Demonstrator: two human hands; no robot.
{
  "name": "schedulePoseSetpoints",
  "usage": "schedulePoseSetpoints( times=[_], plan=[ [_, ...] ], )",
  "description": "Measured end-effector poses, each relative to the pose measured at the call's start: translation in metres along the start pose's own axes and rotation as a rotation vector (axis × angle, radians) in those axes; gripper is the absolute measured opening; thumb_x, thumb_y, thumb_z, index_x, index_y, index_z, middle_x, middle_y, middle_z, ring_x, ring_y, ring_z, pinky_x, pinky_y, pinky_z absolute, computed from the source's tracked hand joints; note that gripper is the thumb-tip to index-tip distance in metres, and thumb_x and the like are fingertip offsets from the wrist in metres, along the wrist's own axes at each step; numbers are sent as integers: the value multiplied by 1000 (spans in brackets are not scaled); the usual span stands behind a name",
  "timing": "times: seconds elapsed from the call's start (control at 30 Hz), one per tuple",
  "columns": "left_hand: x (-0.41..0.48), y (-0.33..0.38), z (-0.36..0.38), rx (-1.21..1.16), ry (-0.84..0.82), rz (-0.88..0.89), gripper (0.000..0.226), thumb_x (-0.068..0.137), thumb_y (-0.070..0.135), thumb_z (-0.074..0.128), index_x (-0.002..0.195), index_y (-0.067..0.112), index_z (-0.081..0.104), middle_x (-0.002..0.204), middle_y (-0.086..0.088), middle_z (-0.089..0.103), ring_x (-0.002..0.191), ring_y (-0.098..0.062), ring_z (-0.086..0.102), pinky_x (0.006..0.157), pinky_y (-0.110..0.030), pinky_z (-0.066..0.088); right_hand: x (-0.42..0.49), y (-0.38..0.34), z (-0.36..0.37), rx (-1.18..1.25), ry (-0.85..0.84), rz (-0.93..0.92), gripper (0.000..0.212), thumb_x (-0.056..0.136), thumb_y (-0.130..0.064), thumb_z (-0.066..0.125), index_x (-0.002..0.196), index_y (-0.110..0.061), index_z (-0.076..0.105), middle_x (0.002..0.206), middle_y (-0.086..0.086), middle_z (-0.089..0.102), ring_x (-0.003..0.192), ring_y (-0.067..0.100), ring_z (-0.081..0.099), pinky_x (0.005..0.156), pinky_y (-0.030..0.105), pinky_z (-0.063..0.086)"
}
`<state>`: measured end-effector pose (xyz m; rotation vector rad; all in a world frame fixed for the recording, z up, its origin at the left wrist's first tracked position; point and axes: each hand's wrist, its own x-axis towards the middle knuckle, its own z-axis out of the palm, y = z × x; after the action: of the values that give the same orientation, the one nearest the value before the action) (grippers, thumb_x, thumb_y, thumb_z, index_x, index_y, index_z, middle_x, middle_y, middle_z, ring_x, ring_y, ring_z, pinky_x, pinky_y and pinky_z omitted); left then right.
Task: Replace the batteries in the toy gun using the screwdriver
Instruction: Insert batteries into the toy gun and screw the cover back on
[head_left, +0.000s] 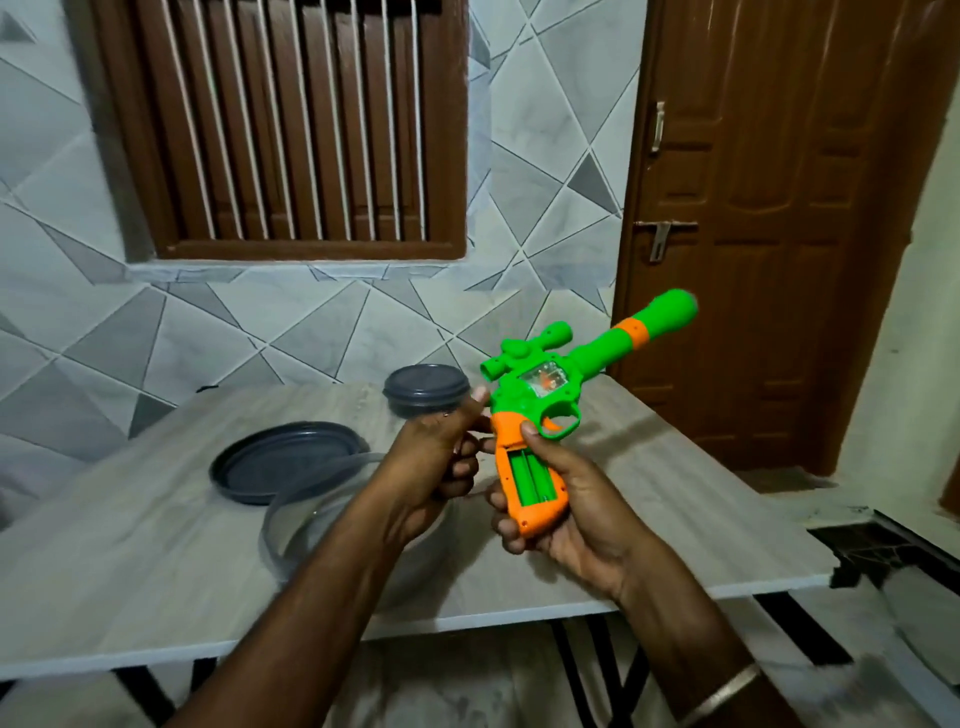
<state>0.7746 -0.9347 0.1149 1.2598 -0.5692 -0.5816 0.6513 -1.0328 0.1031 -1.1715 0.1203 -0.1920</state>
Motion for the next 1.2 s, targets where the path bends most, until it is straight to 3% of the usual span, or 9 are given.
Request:
schedulePoseSetpoints(
  times=[0.13,0.3,0.43,0.73,0.9,1.1,1.2],
  plan=[
    [0,1,-21,-142,-105,-213,34,96,26,42,109,1,61,64,-3,47,47,-12,44,36,-18,30,8,12,-7,48,74,-37,53,97,-47,44,130,-8,58,69,14,59,50,26,57,47,28,46],
    [-9,-4,-25,-88,-199,-141,31,97,-3,46,124,-6,59,83,-10,64,64,-13,54,48,-19,37,10,18,-14,11,135,-75,51,98,-47,43,128,-10,59,70,13,61,52,25,58,48,28,46],
    [-9,-14,-18,-74,-183,-14,23,95,-3,55,114,-2,68,94,-13,69,68,-12,57,49,-18,36,9,18,-10,27,170,-103,48,98,-47,44,118,-7,60,69,13,61,51,24,58,48,27,46],
    [-9,-23,-2,-99,-182,27,19,98,10,58,112,1,68,78,-5,64,55,-8,46,43,-18,29,6,19,-12,37,214,-144,38,97,-40,49,113,-6,57,69,13,60,50,24,57,46,27,45],
    [-7,-29,0,-113,-193,97,26,89,15,65,113,5,67,84,-5,68,52,-7,40,42,-17,26,9,17,-12,-5,230,-205,31,92,-28,57,113,-5,56,69,12,58,51,25,55,47,27,44],
    [-5,-36,-1,-147,-209,106,29,81,8,69,109,2,71,86,-11,67,52,-8,44,45,-18,31,10,13,-9,-9,254,-216,23,90,-32,62,93,-9,62,65,10,59,48,23,57,46,26,46],
    [-3,-37,-2,-114,-236,109,27,81,8,69,108,3,73,76,-10,64,51,-9,42,47,-18,30,9,13,-9,-8,249,-218,20,90,-30,62,91,-11,64,64,9,59,48,22,56,47,25,46]
  ],
)
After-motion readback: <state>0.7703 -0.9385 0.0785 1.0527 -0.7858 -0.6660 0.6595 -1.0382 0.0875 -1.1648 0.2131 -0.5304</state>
